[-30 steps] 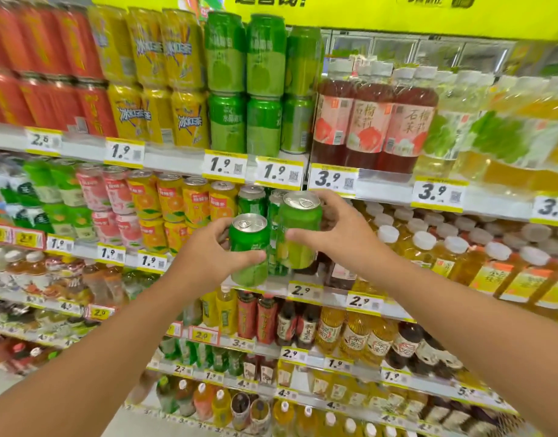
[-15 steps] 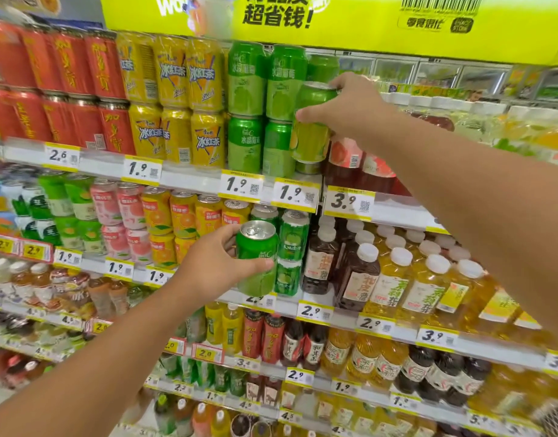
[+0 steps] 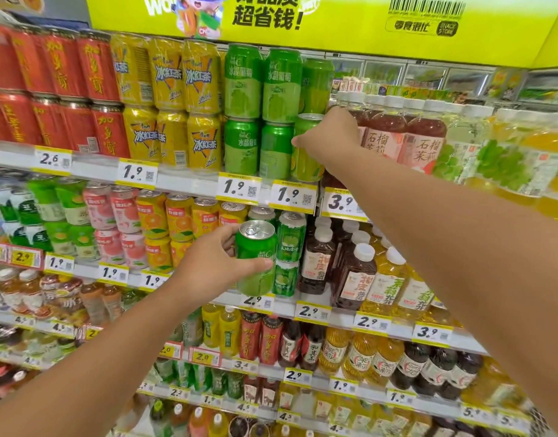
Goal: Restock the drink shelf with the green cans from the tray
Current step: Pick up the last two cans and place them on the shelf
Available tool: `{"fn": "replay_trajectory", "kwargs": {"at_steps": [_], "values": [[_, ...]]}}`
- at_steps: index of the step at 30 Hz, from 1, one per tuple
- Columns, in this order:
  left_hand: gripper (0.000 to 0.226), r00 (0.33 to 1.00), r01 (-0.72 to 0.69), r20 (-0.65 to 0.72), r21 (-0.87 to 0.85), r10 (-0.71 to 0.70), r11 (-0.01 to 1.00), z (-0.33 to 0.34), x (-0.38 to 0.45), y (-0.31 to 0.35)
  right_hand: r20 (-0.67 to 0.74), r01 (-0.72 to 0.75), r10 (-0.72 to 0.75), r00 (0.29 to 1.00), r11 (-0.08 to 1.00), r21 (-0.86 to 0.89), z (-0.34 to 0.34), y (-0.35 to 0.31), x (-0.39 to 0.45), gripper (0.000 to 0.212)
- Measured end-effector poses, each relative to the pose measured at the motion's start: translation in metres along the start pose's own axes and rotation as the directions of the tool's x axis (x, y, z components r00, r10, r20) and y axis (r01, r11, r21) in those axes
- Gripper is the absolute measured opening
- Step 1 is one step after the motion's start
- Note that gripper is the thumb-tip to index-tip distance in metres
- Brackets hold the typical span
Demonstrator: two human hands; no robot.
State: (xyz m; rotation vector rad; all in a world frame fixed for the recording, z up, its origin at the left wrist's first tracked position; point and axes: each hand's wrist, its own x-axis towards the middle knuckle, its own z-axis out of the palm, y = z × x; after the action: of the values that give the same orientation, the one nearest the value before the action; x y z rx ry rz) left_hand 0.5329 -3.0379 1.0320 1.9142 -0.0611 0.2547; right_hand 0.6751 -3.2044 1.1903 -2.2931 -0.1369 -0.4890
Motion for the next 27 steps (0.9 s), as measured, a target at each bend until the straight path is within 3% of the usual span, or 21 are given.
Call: {"fn": "replay_trajectory", "kwargs": {"at_steps": [3,6,10,17,24,27], "values": [[0.058,1.0,0.007,0.008,-0.006,-0.007,1.0,-0.001,0.0,-0.001,-0.021,0.006,-0.007,1.0,0.999,-0.037,0.008,0.0,0.001,0.038],[0.058,1.0,0.008,0.014,-0.008,-0.008,1.0,-0.001,-0.001,-0.003,-0.04,0.044,-0.046,0.998,0.998,-0.049,0.017,0.002,-0.003,0.056],[0.058,1.0,0.006,0.019,-0.02,-0.005,1.0,-0.001,-0.003,-0.006,-0.05,0.071,-0.076,0.996,0.993,-0.095,0.023,0.008,-0.004,0.044],[0.068,1.0,0.017,0.026,-0.009,-0.017,1.0,-0.003,-0.005,-0.011,-0.084,0.108,-0.135,0.987,0.957,-0.269,0.025,0.012,-0.007,0.056],[0.063,0.999,0.029,0.028,0.002,-0.029,1.0,-0.004,-0.005,-0.009,-0.122,0.194,-0.249,0.961,0.918,-0.347,0.031,0.029,-0.017,0.064],[0.06,0.999,0.023,0.033,0.016,-0.023,1.0,-0.004,-0.004,-0.005,-0.168,0.253,-0.36,0.917,0.855,-0.452,0.03,0.035,-0.018,0.07]]}}
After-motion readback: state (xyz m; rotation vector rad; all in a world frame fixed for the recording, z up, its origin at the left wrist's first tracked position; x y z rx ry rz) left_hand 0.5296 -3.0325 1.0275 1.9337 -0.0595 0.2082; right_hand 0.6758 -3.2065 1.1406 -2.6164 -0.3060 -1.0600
